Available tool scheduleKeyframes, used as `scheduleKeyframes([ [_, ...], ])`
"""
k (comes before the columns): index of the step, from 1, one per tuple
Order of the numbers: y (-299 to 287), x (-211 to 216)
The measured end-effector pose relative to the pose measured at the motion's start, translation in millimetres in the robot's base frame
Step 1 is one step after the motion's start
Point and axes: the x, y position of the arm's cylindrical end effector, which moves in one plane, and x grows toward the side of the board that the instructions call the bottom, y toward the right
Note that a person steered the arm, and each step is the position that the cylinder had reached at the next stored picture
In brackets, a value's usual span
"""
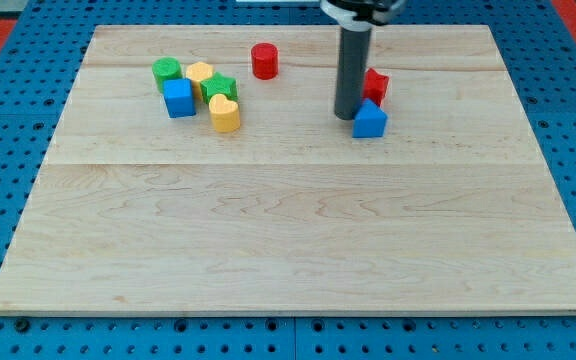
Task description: Move the red circle towards the top left side of the red star
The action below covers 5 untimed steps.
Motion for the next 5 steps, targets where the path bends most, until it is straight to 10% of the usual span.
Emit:
scheduleKeyframes([
  [5,-49,-51],
])
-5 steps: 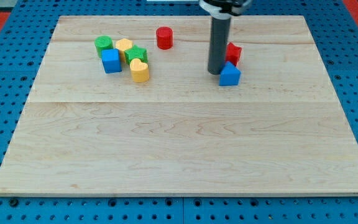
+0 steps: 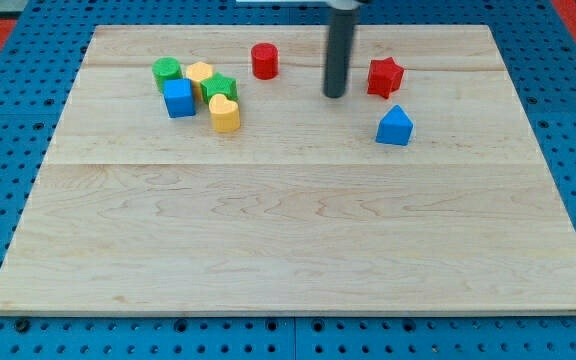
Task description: Move the red circle towards the top left side of the red star
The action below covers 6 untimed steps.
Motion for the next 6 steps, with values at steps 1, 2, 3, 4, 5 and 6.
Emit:
scheduleKeyframes([
  [1,-62,-16],
  [2,-102,-27],
  [3,-90,-53],
  [4,-13,-56],
  [5,27,-56],
  [6,22,-56],
])
